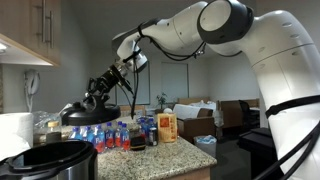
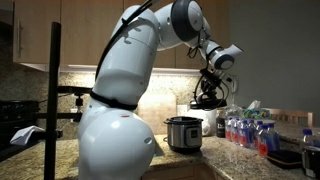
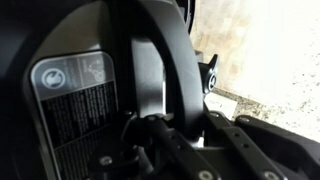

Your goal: Put the black lid on the rice cooker then remove it and place it on the counter.

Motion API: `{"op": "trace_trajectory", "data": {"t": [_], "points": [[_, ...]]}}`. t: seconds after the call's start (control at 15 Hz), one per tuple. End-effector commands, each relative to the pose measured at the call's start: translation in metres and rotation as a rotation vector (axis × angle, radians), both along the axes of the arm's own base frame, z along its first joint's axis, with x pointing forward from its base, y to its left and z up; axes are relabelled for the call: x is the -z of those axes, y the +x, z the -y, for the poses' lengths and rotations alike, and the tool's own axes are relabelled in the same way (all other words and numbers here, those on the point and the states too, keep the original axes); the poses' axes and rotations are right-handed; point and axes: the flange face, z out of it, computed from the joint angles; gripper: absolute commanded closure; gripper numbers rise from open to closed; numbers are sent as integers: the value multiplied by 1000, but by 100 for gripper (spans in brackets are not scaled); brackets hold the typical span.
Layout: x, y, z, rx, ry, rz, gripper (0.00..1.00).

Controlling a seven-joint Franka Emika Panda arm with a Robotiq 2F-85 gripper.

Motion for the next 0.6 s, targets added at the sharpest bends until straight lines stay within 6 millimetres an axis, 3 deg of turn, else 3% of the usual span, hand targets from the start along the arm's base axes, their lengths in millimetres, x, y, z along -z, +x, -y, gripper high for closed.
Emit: {"op": "trace_trajectory", "data": {"t": [0.0,0.53], "points": [[-5,-46,39,95,21,22,100],[9,-102,134,303,-42,-42,100]]}}
